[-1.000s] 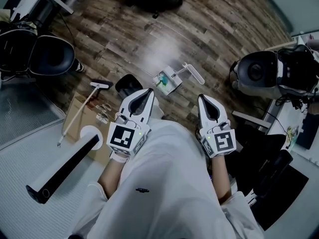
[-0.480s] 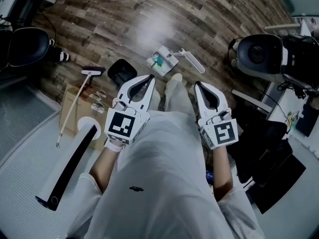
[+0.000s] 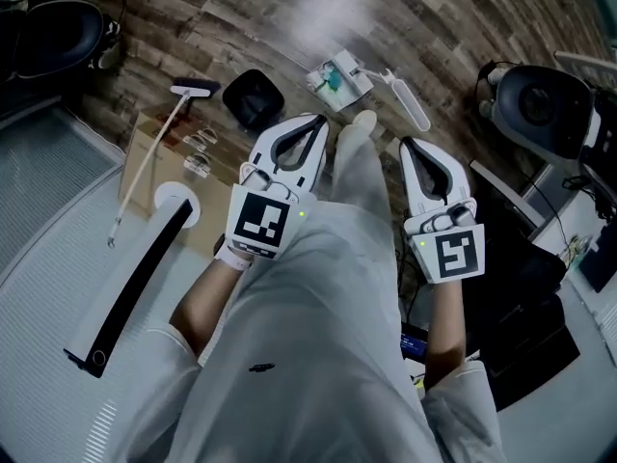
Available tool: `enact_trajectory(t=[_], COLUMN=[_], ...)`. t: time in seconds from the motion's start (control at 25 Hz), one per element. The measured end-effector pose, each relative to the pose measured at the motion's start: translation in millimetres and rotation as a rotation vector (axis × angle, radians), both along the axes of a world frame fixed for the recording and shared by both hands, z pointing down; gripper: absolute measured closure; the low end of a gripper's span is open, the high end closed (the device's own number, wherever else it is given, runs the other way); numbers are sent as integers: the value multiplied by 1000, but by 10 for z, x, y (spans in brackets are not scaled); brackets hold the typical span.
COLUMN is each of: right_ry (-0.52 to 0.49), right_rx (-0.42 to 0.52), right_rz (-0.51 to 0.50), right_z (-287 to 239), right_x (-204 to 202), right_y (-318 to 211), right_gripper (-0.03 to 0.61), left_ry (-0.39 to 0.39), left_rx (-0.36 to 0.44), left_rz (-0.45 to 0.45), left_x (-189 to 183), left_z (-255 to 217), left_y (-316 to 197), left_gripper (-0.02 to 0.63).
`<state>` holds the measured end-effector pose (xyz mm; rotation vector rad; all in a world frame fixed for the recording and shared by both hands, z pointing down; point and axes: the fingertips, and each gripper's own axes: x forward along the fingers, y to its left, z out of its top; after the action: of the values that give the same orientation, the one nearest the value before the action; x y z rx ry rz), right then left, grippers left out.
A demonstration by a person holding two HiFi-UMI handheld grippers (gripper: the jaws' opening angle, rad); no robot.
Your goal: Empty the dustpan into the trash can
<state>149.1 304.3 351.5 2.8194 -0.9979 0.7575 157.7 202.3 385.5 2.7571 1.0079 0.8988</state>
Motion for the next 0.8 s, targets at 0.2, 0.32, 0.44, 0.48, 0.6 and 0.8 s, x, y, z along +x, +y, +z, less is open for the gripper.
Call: enact_trajectory(t=[0.2,0.32,0.44,0.48,0.6,0.8], right_ry=[-29,-32,-40,-45,-59,-86], right_rx=[23,17,0,-4,-14,-38], right_rz=[-18,-24,-27,-27,-33,-31], right_z=[219,369,525,573,712,966], right_x=[91,169,256,281,332,380], right_y=[36,58,123,148,207,300], right_gripper=[509,489,457,453,426,396], left_ry=[3,1,-16,-23,-22,-45], left_rx=[18,29,46,49,59,54], left_rz=[-6,-2,-6,-5,15,48], left_x=[52,86,116,127,164,205], left_z=[245,414,614,684,896,1205], left_y=[74,119,182,213,326,533], left_gripper=[606,604,604,604,603,560])
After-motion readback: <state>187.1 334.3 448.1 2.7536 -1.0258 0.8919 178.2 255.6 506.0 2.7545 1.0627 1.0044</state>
